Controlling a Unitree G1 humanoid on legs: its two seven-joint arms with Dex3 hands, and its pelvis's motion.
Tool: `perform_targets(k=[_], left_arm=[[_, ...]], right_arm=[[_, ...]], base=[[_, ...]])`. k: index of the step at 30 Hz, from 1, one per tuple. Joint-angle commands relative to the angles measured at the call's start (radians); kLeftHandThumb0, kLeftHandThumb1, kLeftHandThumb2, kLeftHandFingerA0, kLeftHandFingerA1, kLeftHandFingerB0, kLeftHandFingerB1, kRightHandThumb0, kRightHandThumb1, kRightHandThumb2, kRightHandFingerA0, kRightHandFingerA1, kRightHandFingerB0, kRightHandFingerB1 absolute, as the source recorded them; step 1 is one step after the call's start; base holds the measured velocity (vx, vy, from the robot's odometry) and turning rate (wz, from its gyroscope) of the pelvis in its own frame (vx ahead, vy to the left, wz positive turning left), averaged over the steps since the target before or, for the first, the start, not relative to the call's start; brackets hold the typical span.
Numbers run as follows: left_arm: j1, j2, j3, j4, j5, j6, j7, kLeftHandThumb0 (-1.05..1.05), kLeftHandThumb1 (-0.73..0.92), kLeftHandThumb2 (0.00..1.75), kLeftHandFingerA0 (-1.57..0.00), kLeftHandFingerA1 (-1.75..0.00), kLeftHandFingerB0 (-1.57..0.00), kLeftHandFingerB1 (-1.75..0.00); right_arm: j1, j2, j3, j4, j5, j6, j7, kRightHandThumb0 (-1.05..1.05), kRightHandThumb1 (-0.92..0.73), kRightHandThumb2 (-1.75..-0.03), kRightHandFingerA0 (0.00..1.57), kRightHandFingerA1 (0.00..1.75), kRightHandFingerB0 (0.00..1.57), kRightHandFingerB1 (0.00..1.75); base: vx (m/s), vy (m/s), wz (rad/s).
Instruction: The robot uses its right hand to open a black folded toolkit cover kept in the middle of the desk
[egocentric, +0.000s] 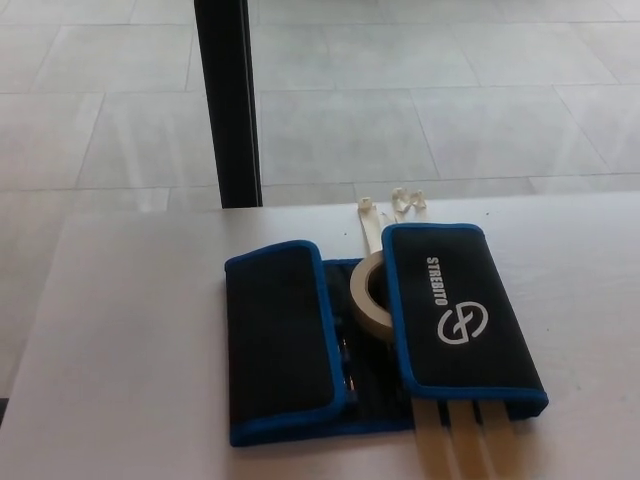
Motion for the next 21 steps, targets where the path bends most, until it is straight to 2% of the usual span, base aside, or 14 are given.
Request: perform_targets(k=[1,2,3,5,6,8,9,10,12,13,14,16,20,21], left_arm=[[-0.004,0.033,0.02,0.028,-0.016,0.023,-0.04,-0.93,0.79,0.88,-0.32,-0.57,-0.25,-0.43],[-0.003,0.033,0.02,0.028,-0.017,0.024,-0.043,-0.86,0.92,0.73,-0.33,-0.54,-0.29,-0.38],[-0.004,0.032,0.024,0.027,-0.021,0.03,-0.044,-0.86,0.92,0.72,-0.33,-0.55,-0.28,-0.38],[-0.007,0.032,0.024,0.026,-0.021,0.033,-0.044,-0.86,0.92,0.72,-0.33,-0.55,-0.28,-0.38],[-0.005,0.035,0.021,0.024,-0.018,0.023,-0.045,-0.92,0.79,0.91,-0.31,-0.59,-0.24,-0.44],[-0.005,0.036,0.021,0.023,-0.017,0.025,-0.047,-0.92,0.79,0.91,-0.31,-0.59,-0.24,-0.44],[-0.005,0.036,0.02,0.021,-0.016,0.027,-0.042,-0.86,0.92,0.72,-0.36,-0.55,-0.29,-0.38],[-0.009,0.034,0.024,0.029,-0.018,0.029,-0.04,-0.92,0.78,0.9,-0.32,-0.56,-0.24,-0.43],[-0.018,0.033,0.023,0.027,-0.019,0.04,-0.053,-0.92,0.8,0.87,-0.27,-0.57,-0.22,-0.42],[-0.018,0.033,0.023,0.027,-0.019,0.04,-0.053,-0.92,0.8,0.87,-0.27,-0.57,-0.22,-0.42],[-0.019,0.031,0.027,0.029,-0.022,0.042,-0.047,-0.84,0.92,0.72,-0.29,-0.53,-0.25,-0.38],[-0.015,0.032,0.017,0.028,-0.01,0.03,-0.037,-0.91,0.79,0.89,-0.31,-0.56,-0.24,-0.43],[-0.017,0.032,0.02,0.03,-0.012,0.035,-0.032,-0.93,0.79,0.87,-0.32,-0.56,-0.24,-0.42],[-0.018,0.031,0.025,0.029,-0.018,0.036,-0.037,-0.85,0.92,0.72,-0.28,-0.53,-0.25,-0.38]], right_arm=[[-0.078,-0.027,0.146,-0.531,0.07,0.071,0.081,-0.96,-0.66,-0.6,0.18,0.89,0.18,0.66],[-0.083,-0.017,0.179,-0.576,0.046,0.062,0.078,-0.91,-0.53,-0.89,0.25,0.74,0.15,0.62],[-0.086,0.004,0.209,-0.63,0.053,0.046,0.097,-0.88,-0.67,-0.61,0.23,0.78,0.19,0.6],[-0.083,0.011,0.215,-0.655,0.061,0.045,0.103,-0.88,-0.67,-0.61,0.23,0.78,0.19,0.6],[-0.077,0.04,0.303,-0.78,0.025,0.052,0.1,-0.39,-0.43,-1.03,0.0,0.51,0.02,0.53],[-0.069,0.044,0.325,-0.815,0.019,0.058,0.105,-0.39,-0.43,-1.03,0.0,0.51,0.02,0.53],[-0.085,0.076,0.386,-0.865,-0.015,0.069,0.082,-0.37,-0.49,-1.05,0.01,0.51,0.0,0.51],[-0.088,0.091,0.472,-0.873,-0.114,0.003,0.094,-0.63,-0.74,-0.65,0.19,0.43,0.1,0.19],[-0.086,0.113,0.54,-0.886,-0.155,-0.016,0.107,-0.7,-0.72,-0.61,0.23,0.4,0.11,0.27],[-0.084,0.111,0.542,-0.891,-0.154,-0.012,0.104,-0.7,-0.72,-0.61,0.23,0.4,0.11,0.27],[-0.079,0.12,0.573,-0.894,-0.175,-0.025,0.11,-0.74,-0.56,-0.91,0.18,0.5,0.06,0.39],[-0.074,0.144,0.641,-0.908,-0.207,-0.02,0.109,-0.74,-0.54,-0.9,0.21,0.49,0.12,0.41],[-0.067,0.178,0.808,-0.891,-0.317,-0.035,0.118,-0.7,-0.52,-0.88,0.22,0.52,0.11,0.41],[-0.067,0.177,0.837,-0.88,-0.344,-0.04,0.118,-0.7,-0.52,-0.88,0.22,0.51,0.11,0.41]], base=[[0.0,0.0,0.07],[0.0,0.0,0.07],[0.0,0.0,0.0],[0.0,0.0,0.0],[0.0,0.0,0.0],[0.0,0.0,0.0],[0.0,0.0,0.0],[0.0,0.0,0.0],[0.0,0.0,0.0],[0.0,0.0,0.0],[0.0,0.0,0.0],[0.0,0.0,0.0],[0.0,0.0,0.0],[0.0,0.0,0.0]])
